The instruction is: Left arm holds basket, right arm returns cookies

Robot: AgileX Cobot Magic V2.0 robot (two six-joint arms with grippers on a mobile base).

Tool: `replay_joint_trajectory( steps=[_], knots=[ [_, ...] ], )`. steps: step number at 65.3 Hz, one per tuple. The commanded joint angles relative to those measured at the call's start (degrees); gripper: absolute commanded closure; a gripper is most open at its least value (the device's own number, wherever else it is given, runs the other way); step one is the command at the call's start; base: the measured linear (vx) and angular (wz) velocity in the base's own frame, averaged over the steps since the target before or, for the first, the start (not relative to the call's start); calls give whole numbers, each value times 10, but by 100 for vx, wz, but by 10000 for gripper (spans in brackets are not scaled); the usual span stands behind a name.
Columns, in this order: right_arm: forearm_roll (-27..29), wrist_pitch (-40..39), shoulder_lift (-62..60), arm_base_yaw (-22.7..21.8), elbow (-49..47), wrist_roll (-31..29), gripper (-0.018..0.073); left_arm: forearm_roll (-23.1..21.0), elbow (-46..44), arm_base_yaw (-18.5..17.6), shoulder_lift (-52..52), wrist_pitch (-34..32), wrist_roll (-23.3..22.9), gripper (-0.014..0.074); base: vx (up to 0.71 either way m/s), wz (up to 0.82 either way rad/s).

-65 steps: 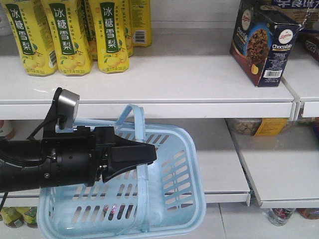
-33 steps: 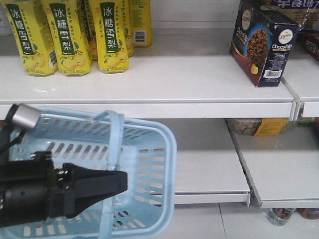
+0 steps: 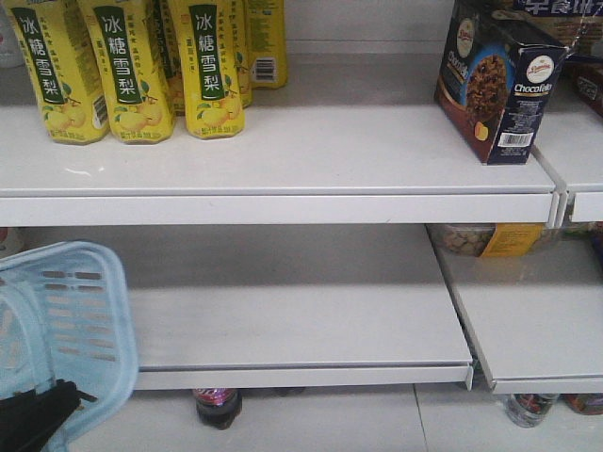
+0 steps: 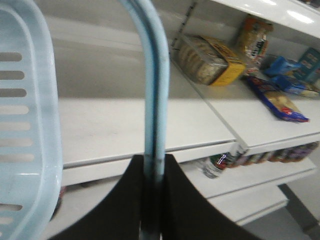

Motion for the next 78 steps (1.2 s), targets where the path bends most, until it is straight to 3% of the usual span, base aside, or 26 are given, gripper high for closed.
replay_joint_trajectory(
  steps=[1,9,13,29,41,64,78],
  knots=[
    [3,-35,7,-4,-16,-6,570,162,17,-3,-31,-106,-102,599,0,0],
    [3,-35,7,-4,-16,-6,570,321,62,-1,-50,-171,-188,599,0,0],
    [3,-35,7,-4,-16,-6,570,360,83,11,-58,-199,-200,599,0,0],
    [3,-35,7,-4,-16,-6,570,365,92,126,-134,-138,-203,599,0,0],
    [3,-35,7,-4,-16,-6,570,413,92,183,-194,-122,-203,599,0,0],
    [3,-35,7,-4,-16,-6,570,420,92,255,-270,-55,-203,599,0,0],
    [3,-35,7,-4,-16,-6,570,420,92,250,-270,-58,-202,599,0,0]
  ],
)
